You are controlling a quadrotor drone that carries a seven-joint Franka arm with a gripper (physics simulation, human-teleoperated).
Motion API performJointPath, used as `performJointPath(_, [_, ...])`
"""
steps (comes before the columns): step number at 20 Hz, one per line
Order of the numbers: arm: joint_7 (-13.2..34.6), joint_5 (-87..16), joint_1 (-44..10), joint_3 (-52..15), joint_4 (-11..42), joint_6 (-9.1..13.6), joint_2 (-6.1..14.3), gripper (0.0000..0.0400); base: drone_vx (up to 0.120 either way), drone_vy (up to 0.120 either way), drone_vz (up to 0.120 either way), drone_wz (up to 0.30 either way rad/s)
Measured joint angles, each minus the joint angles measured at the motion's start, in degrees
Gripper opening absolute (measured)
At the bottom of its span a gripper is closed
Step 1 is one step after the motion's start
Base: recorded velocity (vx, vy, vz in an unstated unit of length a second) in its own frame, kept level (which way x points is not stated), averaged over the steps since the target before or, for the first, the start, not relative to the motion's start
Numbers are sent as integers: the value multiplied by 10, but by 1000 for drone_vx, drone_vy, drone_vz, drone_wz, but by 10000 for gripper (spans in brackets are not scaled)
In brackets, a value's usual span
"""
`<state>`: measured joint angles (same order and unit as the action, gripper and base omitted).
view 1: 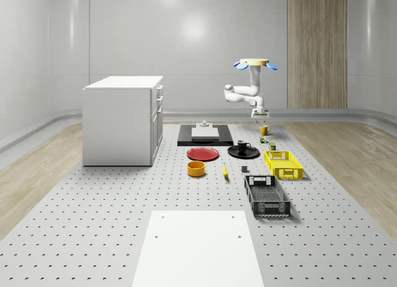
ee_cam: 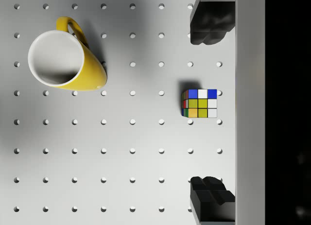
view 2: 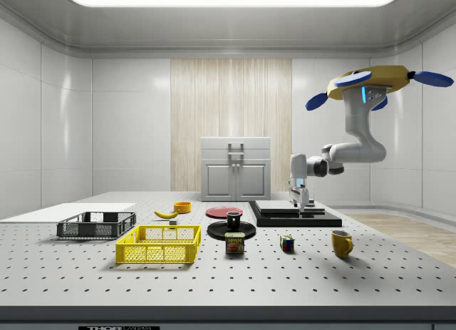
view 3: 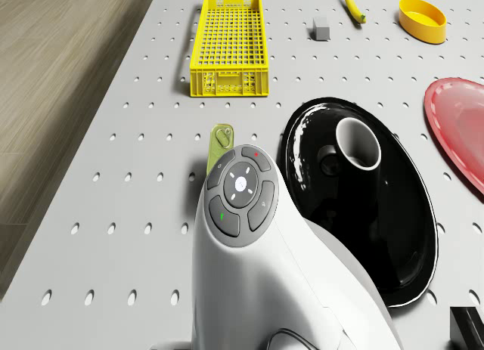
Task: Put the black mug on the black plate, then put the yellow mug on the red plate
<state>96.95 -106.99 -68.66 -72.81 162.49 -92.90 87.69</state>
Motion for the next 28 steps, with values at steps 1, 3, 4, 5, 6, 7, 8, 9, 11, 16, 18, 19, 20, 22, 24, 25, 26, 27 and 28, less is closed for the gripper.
performJointPath(1, [0,0,0,0,0,0,0,400,-120,0,0,0])
performJointPath(3, [0,0,0,0,0,0,0,400,-120,0,0,0])
performJointPath(4, [0,0,0,0,0,0,0,400,-120,0,0,0])
performJointPath(5, [0,0,0,0,0,0,0,400,-120,0,0,0])
performJointPath(6, [0,0,0,0,0,0,0,400,-120,0,0,0])
performJointPath(7, [0,0,0,0,0,0,0,400,-120,0,0,0])
performJointPath(8, [0,0,0,0,0,0,0,400,-120,0,0,0])
performJointPath(9, [0,0,0,0,0,0,0,400,-120,0,0,0])
performJointPath(11, [0,0,0,0,0,0,1,400,-120,0,0,0])
performJointPath(16, [0,0,0,0,0,-1,1,400,-120,0,-40,0])
performJointPath(18, [0,0,0,0,0,-1,1,400,-120,0,-120,0])
performJointPath(19, [0,0,0,0,0,-1,1,400,-120,0,-120,0])
performJointPath(20, [0,0,0,0,0,-1,1,400,-120,0,-120,0])
performJointPath(22, [0,0,0,0,0,-1,1,400,-120,0,-120,0])
performJointPath(24, [0,0,0,0,0,-1,1,400,-120,0,-120,0])
performJointPath(25, [0,0,0,0,0,-1,1,400,-120,0,-40,0])
performJointPath(26, [0,0,0,0,0,-1,1,400,-120,0,0,0])
performJointPath(27, [0,0,0,0,0,-1,1,400,-120,80,0,0])
performJointPath(28, [0,0,0,0,0,-1,1,400,-120,120,0,0])
